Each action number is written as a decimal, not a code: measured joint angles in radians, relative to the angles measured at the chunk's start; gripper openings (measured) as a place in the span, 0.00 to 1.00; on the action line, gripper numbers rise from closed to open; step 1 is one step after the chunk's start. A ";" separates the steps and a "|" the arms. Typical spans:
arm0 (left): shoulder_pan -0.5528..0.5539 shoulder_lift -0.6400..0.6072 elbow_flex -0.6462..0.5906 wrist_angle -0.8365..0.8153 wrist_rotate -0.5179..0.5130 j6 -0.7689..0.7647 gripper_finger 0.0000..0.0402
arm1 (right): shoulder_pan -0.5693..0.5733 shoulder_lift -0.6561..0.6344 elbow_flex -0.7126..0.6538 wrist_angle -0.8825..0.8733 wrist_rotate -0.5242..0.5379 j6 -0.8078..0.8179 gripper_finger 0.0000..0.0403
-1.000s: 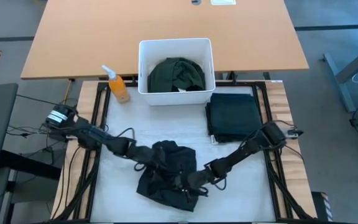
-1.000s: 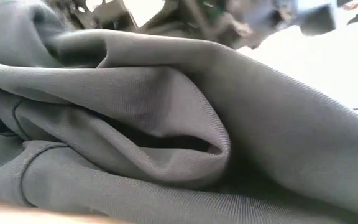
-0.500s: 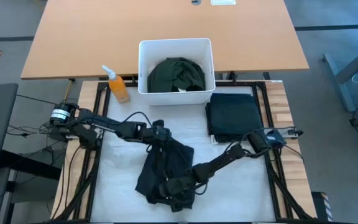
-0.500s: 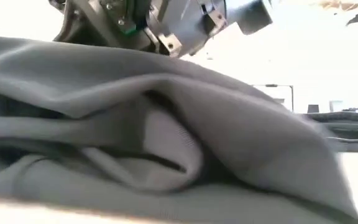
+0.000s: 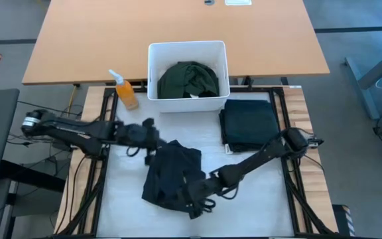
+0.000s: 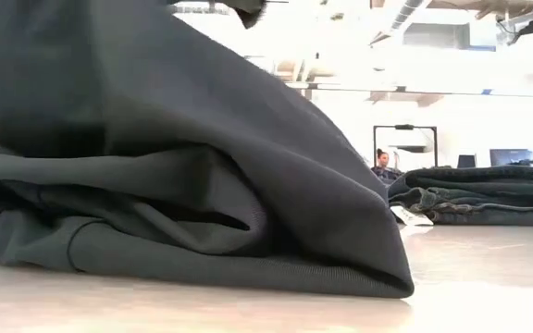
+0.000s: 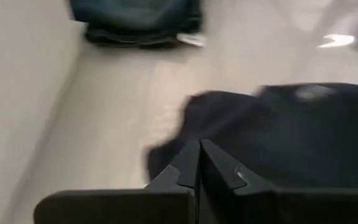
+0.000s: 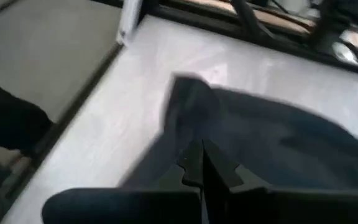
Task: Fold laundry
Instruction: Fold the black shorts from the white laundry organizer
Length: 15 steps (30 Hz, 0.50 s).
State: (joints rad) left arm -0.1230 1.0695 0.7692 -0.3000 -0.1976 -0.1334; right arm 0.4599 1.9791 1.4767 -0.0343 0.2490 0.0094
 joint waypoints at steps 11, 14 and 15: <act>-0.421 0.015 -0.513 1.025 -0.043 -0.246 0.00 | 0.016 -0.096 -0.455 0.547 0.069 0.217 0.05; -0.503 0.099 -0.489 1.013 -0.123 -0.279 0.00 | 0.007 -0.093 -0.457 0.546 0.069 0.228 0.05; -0.525 0.142 -0.470 1.004 -0.146 -0.296 0.00 | 0.007 -0.093 -0.457 0.546 0.069 0.229 0.05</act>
State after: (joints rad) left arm -0.6475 1.2111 0.2992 0.7040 -0.3433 -0.4293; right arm 0.4667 1.8858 1.0199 0.5121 0.3183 0.2381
